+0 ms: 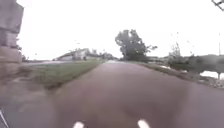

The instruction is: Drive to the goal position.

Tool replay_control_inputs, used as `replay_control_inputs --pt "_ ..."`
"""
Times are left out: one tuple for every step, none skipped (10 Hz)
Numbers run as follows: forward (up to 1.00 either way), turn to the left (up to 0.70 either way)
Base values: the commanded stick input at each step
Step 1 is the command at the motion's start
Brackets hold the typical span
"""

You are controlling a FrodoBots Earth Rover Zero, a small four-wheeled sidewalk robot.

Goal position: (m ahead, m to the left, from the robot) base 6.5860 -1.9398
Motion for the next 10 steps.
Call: replay_control_inputs --pt "1.0 0.0" --pt "1.0 0.0" --pt "1.0 0.0" --pt "1.0 0.0" --pt "1.0 0.0" --pt "1.0 0.0" --pt "1.0 0.0" --pt "1.0 0.0" --pt "1.0 0.0" --pt "1.0 0.0"
